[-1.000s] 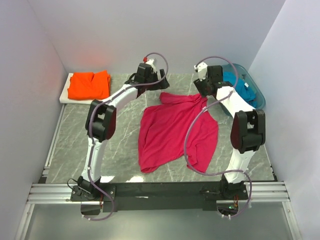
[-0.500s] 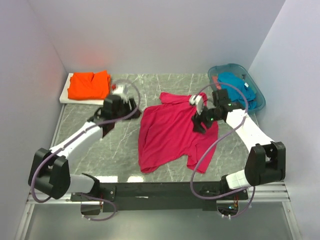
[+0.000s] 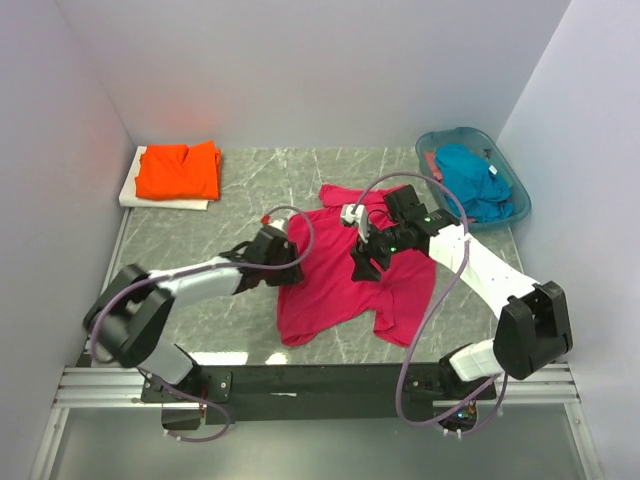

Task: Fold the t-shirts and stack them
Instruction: Flatten the tshirt out

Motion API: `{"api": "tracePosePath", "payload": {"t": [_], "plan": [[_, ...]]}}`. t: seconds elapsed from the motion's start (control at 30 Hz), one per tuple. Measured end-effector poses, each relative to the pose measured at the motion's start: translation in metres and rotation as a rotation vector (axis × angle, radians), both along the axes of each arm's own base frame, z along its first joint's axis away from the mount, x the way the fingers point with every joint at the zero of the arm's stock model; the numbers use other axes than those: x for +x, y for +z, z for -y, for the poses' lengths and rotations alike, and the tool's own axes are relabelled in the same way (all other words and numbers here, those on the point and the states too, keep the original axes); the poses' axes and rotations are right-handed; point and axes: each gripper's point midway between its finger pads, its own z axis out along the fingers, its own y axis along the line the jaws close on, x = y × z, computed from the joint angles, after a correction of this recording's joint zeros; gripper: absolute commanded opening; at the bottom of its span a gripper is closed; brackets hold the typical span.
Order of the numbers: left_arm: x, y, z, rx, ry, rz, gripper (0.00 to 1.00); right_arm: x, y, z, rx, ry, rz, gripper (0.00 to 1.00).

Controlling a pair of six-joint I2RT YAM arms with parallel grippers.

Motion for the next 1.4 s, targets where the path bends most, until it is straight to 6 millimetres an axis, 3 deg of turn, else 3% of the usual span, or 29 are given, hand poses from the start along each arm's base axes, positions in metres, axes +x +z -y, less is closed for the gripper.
{"api": "tracePosePath", "payload": {"t": [0.1, 0.13, 0.2, 0.23, 0.4, 0.5, 0.57, 0.6, 0.67, 0.73, 0.8, 0.9, 0.97, 1.07, 1.23, 1.33, 1.4], "plan": [[-0.001, -0.016, 0.008, 0.087, -0.007, -0.014, 0.46, -0.002, 0.004, 0.001, 0.025, -0.012, 0.0, 0.67], [-0.003, -0.02, 0.01, 0.119, -0.008, -0.014, 0.39, -0.004, 0.006, 0.001, 0.035, -0.013, 0.002, 0.67], [-0.003, -0.018, 0.015, 0.16, -0.005, 0.009, 0.21, -0.005, 0.008, 0.004, 0.053, -0.021, -0.001, 0.67], [-0.003, -0.015, 0.018, 0.171, -0.006, 0.022, 0.0, -0.005, 0.009, 0.006, 0.06, -0.027, -0.003, 0.67], [-0.006, 0.001, 0.036, 0.226, -0.052, 0.104, 0.01, 0.001, 0.012, 0.013, 0.082, -0.058, -0.01, 0.67], [-0.009, 0.026, 0.071, 0.249, -0.132, 0.197, 0.01, 0.004, 0.02, 0.02, 0.097, -0.08, 0.012, 0.67], [-0.013, 0.043, 0.105, 0.224, -0.193, 0.244, 0.11, 0.008, 0.03, 0.031, 0.112, -0.113, 0.045, 0.67], [-0.015, 0.05, 0.127, 0.197, -0.227, 0.258, 0.35, 0.012, 0.036, 0.04, 0.119, -0.138, 0.067, 0.68], [-0.018, 0.051, 0.16, 0.155, -0.29, 0.257, 0.58, 0.02, 0.047, 0.06, 0.128, -0.196, 0.116, 0.68], [-0.021, 0.041, 0.182, 0.137, -0.337, 0.244, 0.64, 0.026, 0.056, 0.08, 0.127, -0.258, 0.16, 0.68], [-0.031, 0.02, 0.191, 0.161, -0.367, 0.217, 0.66, 0.03, 0.061, 0.093, 0.119, -0.293, 0.197, 0.69], [-0.046, 0.002, 0.185, 0.227, -0.379, 0.189, 0.7, 0.032, 0.063, 0.099, 0.111, -0.308, 0.218, 0.69], [-0.048, 0.006, 0.178, 0.246, -0.35, 0.206, 0.75, 0.032, 0.062, 0.1, 0.104, -0.307, 0.219, 0.69], [-0.046, 0.029, 0.157, 0.242, -0.284, 0.256, 0.78, 0.033, 0.057, 0.1, 0.096, -0.306, 0.2, 0.69], [-0.042, 0.088, 0.113, 0.1, -0.136, 0.332, 0.77, 0.033, 0.05, 0.101, 0.087, -0.306, 0.173, 0.69], [-0.03, 0.099, 0.085, 0.008, -0.02, 0.331, 0.66, 0.033, 0.049, 0.1, 0.088, -0.303, 0.166, 0.68], [-0.018, 0.085, 0.065, -0.017, 0.065, 0.292, 0.6, 0.033, 0.047, 0.1, 0.087, -0.303, 0.159, 0.68]]}}
